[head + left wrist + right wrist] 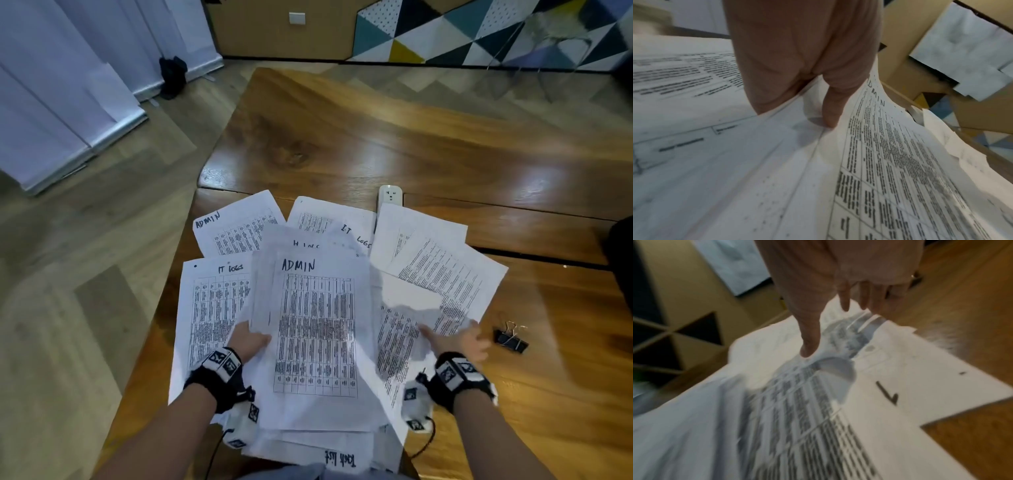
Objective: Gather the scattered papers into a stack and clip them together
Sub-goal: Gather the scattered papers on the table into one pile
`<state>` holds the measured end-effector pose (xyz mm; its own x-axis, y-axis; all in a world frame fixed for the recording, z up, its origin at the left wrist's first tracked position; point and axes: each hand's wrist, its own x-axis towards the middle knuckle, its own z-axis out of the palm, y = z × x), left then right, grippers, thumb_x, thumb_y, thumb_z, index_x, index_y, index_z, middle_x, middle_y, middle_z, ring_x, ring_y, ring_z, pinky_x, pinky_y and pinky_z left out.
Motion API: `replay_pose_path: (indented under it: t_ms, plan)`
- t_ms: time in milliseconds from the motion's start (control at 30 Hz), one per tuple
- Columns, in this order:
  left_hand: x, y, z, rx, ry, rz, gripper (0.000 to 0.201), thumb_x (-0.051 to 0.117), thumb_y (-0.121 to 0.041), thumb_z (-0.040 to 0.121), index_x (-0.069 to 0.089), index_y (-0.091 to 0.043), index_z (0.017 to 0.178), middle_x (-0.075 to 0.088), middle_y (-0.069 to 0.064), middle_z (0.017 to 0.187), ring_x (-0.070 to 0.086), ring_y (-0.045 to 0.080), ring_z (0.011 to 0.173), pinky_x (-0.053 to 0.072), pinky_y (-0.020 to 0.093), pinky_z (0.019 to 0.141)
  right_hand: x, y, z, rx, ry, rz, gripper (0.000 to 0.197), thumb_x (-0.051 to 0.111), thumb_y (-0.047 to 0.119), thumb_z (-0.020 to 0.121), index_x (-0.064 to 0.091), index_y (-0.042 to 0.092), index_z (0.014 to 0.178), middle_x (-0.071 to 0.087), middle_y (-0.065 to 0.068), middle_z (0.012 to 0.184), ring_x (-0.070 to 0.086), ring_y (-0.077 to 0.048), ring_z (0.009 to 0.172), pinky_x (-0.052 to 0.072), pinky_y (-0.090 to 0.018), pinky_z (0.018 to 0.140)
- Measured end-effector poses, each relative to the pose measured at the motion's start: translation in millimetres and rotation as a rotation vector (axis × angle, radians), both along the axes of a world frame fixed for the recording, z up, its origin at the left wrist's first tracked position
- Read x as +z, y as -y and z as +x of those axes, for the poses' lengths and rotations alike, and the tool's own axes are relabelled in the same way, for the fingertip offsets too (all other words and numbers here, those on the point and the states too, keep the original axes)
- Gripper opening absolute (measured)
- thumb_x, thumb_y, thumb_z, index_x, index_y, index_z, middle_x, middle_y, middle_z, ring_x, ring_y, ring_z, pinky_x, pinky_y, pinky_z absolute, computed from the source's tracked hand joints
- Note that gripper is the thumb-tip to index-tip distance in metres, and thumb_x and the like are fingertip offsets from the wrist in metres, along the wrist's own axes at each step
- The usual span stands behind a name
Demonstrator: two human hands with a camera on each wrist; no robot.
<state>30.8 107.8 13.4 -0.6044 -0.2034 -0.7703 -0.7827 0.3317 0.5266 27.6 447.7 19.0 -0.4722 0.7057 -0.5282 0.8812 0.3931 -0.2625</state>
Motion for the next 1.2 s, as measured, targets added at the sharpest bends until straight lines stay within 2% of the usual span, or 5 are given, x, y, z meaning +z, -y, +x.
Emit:
replay_pose_path:
  t_ms: [400,633,800,1100,1200]
  plan:
    - [8,-10,4,0.184,0.027,0.015,0.051,0.053,0.008,0.085,0.034,0.009,0.132,0.045,0.027,0.136,0.048,0.038,0.120,0.037,0.042,0.103,-11,41,-20,-0.013,-0.041,-0.375,0.071,0.078,0.023,0.075,0.040,-0.007,0.126,0.055,-0.023,0.123,0.055,-0.040,0.111,0.050,-0.040,0.084]
    - [-14,18,-7,0.267,-0.092,0.008,0.029,0.059,0.005,0.076,0.058,0.009,0.105,0.065,0.023,0.104,0.061,0.031,0.095,0.051,0.042,0.088,18,12,-24,-0.060,-0.503,-0.225,0.026,0.059,0.021,0.089,0.060,0.004,0.109,0.066,-0.021,0.096,0.064,-0.039,0.090,0.054,-0.051,0.082]
    - [3,31,-23,0.338,-0.265,-0.153,0.016,0.049,0.010,0.082,0.054,-0.003,0.090,0.056,0.010,0.074,0.053,0.024,0.075,0.043,0.026,0.062,85,-17,-42,-0.095,-0.809,-0.302,0.016,0.053,0.012,0.094,0.059,0.002,0.105,0.059,-0.009,0.082,0.064,-0.018,0.080,0.050,-0.020,0.075]
    - [-6,-3,-25,0.091,-0.168,-0.089,0.021,0.049,0.007,0.079,0.053,-0.007,0.063,0.055,0.011,0.062,0.053,0.023,0.063,0.040,0.023,0.053,35,38,-41,0.096,-0.439,-0.378,0.026,0.066,0.022,0.084,0.067,0.001,0.100,0.066,-0.014,0.084,0.065,-0.029,0.082,0.048,-0.033,0.071]
    - [-5,-18,-24,0.159,-0.183,0.054,0.024,0.053,-0.012,0.089,0.062,0.002,0.107,0.065,0.019,0.111,0.060,0.028,0.101,0.050,0.037,0.090,9,60,-23,0.019,-0.342,-0.502,0.024,0.067,0.023,0.083,0.065,0.007,0.101,0.067,-0.006,0.083,0.064,-0.027,0.078,0.052,-0.033,0.069]
